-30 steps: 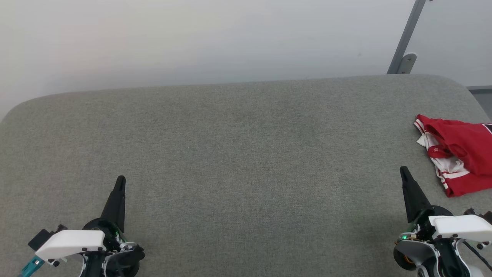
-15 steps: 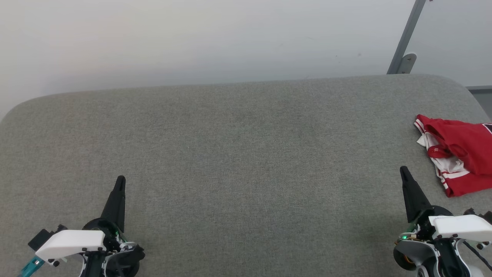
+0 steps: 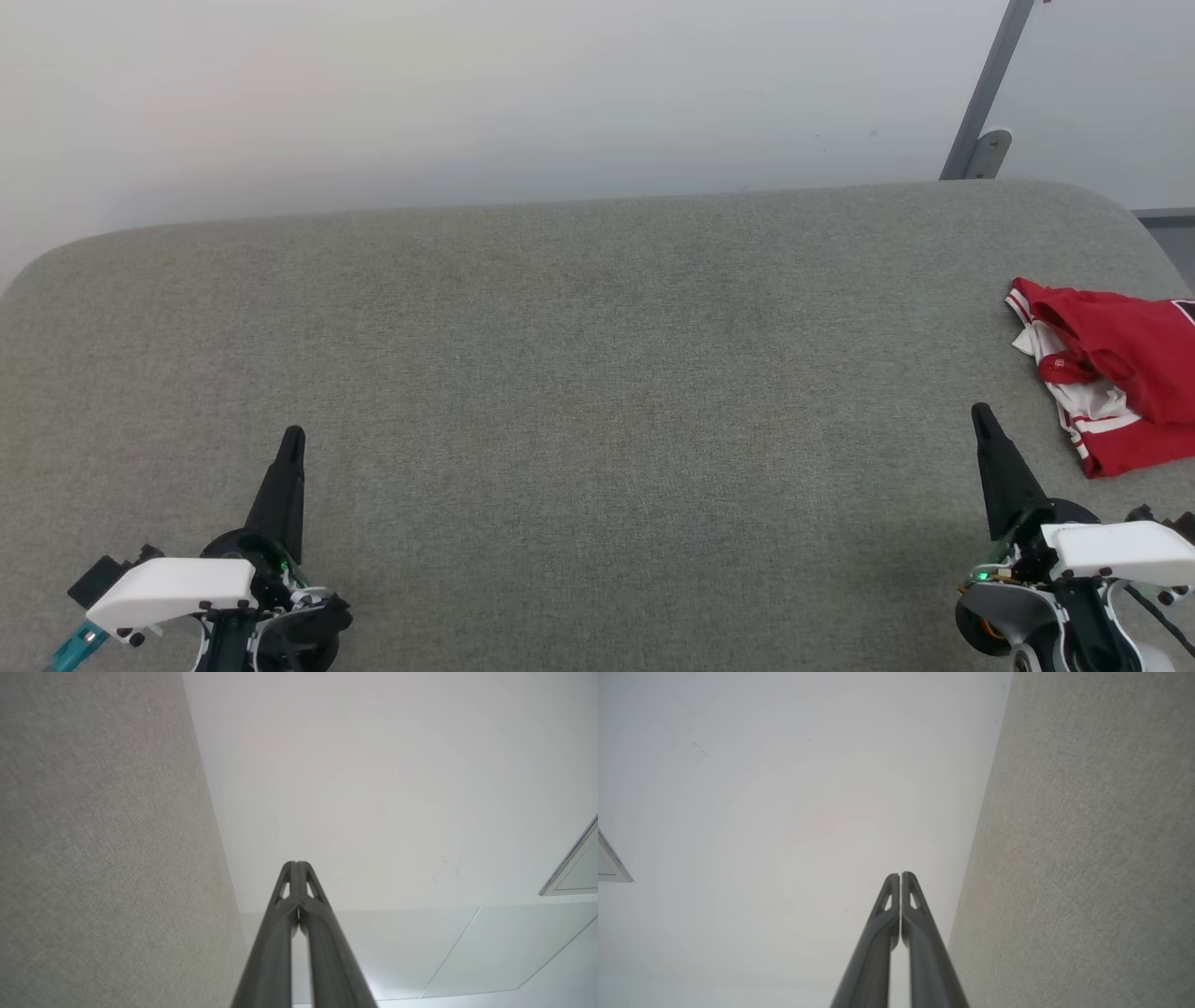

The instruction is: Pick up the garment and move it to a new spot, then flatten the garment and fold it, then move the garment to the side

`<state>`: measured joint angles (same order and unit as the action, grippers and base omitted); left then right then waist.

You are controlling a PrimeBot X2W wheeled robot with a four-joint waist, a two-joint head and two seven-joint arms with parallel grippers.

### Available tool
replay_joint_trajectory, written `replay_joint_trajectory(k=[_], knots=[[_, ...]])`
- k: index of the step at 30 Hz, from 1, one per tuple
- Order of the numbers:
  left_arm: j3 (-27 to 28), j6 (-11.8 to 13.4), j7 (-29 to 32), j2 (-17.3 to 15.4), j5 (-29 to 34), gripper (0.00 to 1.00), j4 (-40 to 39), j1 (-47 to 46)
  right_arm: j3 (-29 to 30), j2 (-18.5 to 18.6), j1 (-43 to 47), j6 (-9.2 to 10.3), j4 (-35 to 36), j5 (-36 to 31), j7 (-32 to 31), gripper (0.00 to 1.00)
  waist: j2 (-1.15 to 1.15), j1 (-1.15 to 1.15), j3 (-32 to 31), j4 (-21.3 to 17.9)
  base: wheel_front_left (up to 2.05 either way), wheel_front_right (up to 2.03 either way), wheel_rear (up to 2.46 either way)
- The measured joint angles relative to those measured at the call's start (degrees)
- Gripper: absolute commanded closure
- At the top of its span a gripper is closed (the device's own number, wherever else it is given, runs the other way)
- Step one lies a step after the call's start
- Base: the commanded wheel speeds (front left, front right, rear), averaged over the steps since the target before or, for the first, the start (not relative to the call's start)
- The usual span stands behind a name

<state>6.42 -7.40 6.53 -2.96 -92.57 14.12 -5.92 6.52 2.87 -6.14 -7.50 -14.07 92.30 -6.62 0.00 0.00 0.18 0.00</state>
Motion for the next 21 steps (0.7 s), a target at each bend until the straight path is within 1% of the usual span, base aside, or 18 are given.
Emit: replay_joint_trajectory(k=[21], knots=[[0.0,0.0,0.0,0.0,0.0,1.0,0.0,0.0,0.0,0.0,0.0,0.0,0.0,0.0,0.0,1.0,0.0,0.0,0.0,0.0,0.0,0.0,0.0]])
